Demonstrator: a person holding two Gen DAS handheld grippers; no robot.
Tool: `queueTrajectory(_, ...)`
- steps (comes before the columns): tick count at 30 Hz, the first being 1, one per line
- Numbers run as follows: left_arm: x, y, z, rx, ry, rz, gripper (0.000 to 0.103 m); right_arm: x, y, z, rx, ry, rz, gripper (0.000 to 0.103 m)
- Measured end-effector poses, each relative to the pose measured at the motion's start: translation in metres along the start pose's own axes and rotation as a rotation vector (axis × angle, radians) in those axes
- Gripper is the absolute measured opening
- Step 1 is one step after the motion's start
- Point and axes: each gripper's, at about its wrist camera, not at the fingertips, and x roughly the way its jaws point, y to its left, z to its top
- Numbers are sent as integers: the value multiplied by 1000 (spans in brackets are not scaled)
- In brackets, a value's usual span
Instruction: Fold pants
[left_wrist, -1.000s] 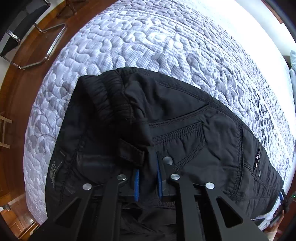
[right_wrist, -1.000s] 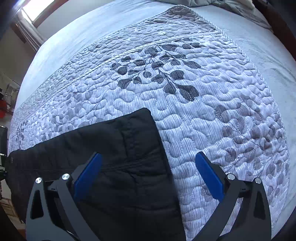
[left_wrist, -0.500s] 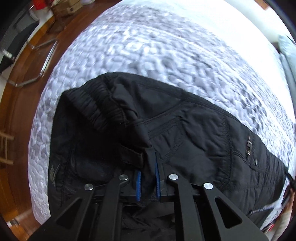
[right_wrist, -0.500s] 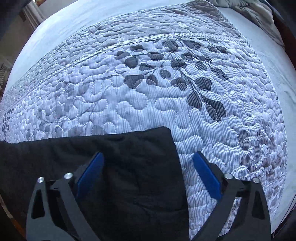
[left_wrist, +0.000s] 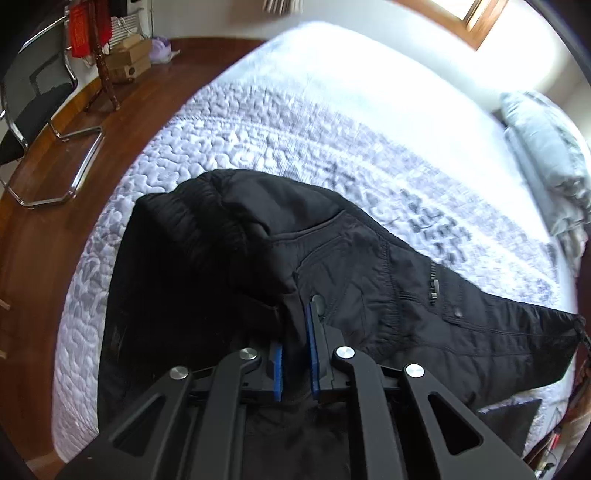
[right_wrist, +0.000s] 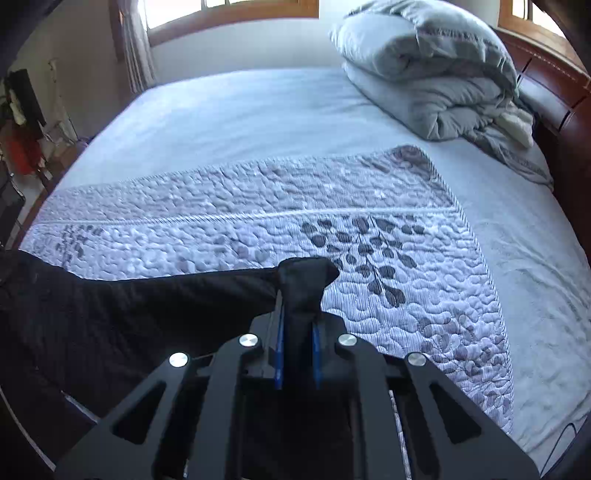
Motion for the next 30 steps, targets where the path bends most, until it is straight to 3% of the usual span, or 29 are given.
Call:
queueTrajectory(5, -39, 22, -39, 25, -116, -66, 10, -80, -4, -37, 26, -156, 54, 10)
queueTrajectory(11, -72, 53, -102, 19, -193, -147, 11, -131, -29, -111, 129, -238, 65, 10)
queueTrajectory(17, -85, 98, -170, -34, -223, -179, 12, -158, -47, -191, 216, -189, 45, 10)
queueTrajectory(25, -61, 126, -243, -53, -193, -153, 21, -140, -45, -287, 291, 19, 15, 11)
queueTrajectory(26, -60, 131, -253, -71, -201, -145, 29, -135, -44, -296, 292, 42, 17, 14)
queueTrajectory(27, -60, 135, -259, -93, -206, -132, 48, -128, -43, -304, 298, 68, 12, 18)
queueTrajectory(28, -61, 139, -265, -121, -215, -122, 60, -127, -43, -312, 304, 83, 10, 28)
queueTrajectory(29, -64, 143, -271, -150, -230, -109, 82, -126, -42, -317, 309, 98, 9, 42)
queueTrajectory(30, -69, 147, -280, -183, -251, -99, 87, -123, -43, -321, 311, 114, 5, 49)
